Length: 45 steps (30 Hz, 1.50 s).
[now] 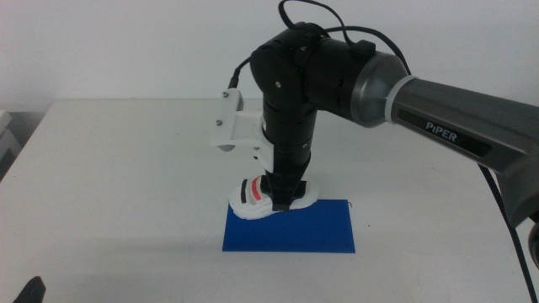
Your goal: Use one arm to grab the shoe from the table and place it on the mat.
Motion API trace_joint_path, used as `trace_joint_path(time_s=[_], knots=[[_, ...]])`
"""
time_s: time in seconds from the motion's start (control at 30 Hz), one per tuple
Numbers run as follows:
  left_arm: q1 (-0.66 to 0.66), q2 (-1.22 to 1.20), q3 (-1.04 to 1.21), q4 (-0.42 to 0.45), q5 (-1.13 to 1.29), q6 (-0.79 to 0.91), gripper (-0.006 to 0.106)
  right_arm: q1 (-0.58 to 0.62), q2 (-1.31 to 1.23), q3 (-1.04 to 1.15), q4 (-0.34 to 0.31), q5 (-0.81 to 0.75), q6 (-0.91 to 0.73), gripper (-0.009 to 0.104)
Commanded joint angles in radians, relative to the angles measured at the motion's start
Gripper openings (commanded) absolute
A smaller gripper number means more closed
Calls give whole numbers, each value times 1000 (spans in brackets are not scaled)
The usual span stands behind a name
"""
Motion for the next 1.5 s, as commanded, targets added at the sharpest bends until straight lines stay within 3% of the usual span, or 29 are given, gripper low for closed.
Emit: trace_joint_path(time_s=[0.0, 0.37, 0.93, 1.03, 1.13, 1.27, 1.47], knots=[[-4, -10, 8, -8, -81, -5, 94, -28, -48, -21, 13, 41, -27, -4], [-4, -10, 8, -8, -81, -5, 94, -81, 15, -21, 67, -4, -18, -4], [-4, -10, 8, -8, -81, -5, 94, -90, 77, -21, 64, -7, -19, 0], [-4, -10, 8, -8, -81, -5, 94, -90, 77, -21, 74, -9, -27, 56], [-4, -10, 8, -8, -81, -5, 94, -95, 73, -22, 87, -8, -26, 76], [-4, -10, 8, -8, -81, -5, 94, -108, 31, -22, 136, -7, -9, 90], [-4, -10, 8, -8, -81, -5, 94, -181, -145, 24, 143, -18, 233, 92]])
